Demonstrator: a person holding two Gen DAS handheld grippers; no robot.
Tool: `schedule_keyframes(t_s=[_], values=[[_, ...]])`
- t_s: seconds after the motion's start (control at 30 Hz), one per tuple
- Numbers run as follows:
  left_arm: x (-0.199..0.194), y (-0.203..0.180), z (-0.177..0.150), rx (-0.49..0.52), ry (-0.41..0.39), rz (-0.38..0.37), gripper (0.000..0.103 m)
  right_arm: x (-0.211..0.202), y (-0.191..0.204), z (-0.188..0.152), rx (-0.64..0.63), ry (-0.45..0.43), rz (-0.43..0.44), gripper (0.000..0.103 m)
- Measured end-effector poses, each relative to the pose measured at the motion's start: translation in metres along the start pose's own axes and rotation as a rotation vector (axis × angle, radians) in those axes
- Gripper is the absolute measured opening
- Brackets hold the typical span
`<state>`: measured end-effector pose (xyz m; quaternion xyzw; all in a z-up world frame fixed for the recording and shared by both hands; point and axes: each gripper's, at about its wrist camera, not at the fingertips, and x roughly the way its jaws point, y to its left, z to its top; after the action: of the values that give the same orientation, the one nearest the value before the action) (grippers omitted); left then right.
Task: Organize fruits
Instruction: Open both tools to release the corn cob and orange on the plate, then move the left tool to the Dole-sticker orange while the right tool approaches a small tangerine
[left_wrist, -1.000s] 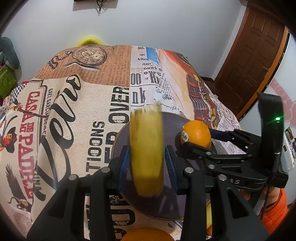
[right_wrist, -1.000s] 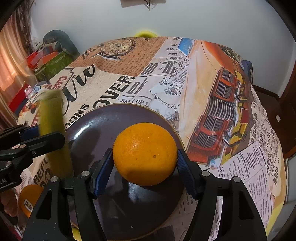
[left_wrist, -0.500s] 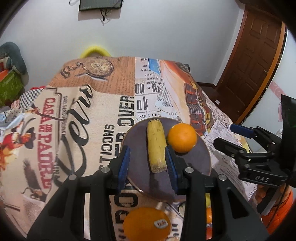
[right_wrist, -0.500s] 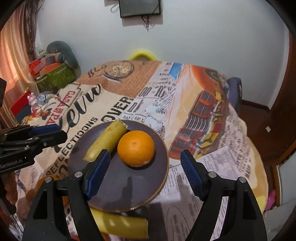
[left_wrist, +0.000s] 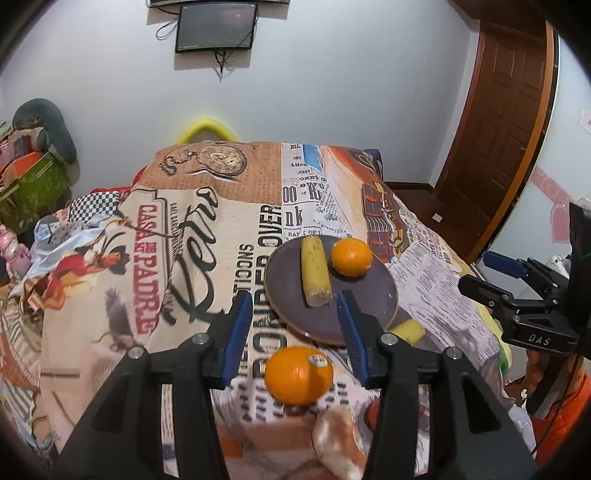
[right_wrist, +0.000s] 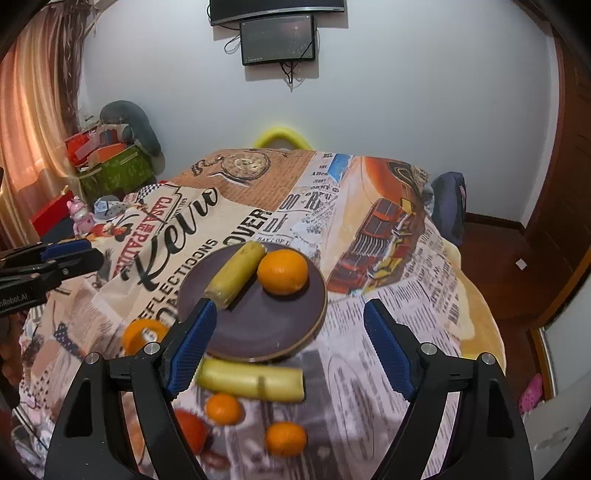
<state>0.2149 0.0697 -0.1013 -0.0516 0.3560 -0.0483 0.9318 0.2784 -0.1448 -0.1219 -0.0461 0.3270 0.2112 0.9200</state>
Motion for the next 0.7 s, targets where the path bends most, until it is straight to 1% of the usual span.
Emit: schedule_keyframes(t_s=[0.13, 0.2, 0.23, 0.27, 0.43, 0.53, 0.7], values=[[-0.012, -0.001, -0.013, 0.005, 0.01, 0.011, 0.053, -0.012, 0.001, -0.014, 0.018, 0.006, 0.0, 0.083], [-0.016, -0.001, -0.021, 0.004, 0.014, 0.014, 0.06, -0.013, 0.0, -0.022, 0.027, 0.021, -0.004, 0.083], [-0.016, -0.001, -0.023, 0.002, 0.015, 0.016, 0.066, -0.015, 0.0, -0.026, 0.03, 0.029, -0.007, 0.083], [-0.016, -0.002, -0.027, 0.001, 0.017, 0.018, 0.068, -0.015, -0.001, -0.031, 0.036, 0.04, -0.012, 0.083], [-0.001, -0.006, -0.044, 0.012, 0.082, 0.003, 0.068, -0.012, -0.006, -0.047, 0.037, 0.079, -0.028, 0.083], [0.01, -0.008, -0.053, 0.015, 0.111, 0.001, 0.069, 0.0, -0.012, -0.059, 0.04, 0.131, -0.045, 0.083], [0.033, -0.007, -0.064, 0.0, 0.165, 0.005, 0.069, 0.022, -0.018, -0.077, 0.07, 0.207, -0.018, 0.082]])
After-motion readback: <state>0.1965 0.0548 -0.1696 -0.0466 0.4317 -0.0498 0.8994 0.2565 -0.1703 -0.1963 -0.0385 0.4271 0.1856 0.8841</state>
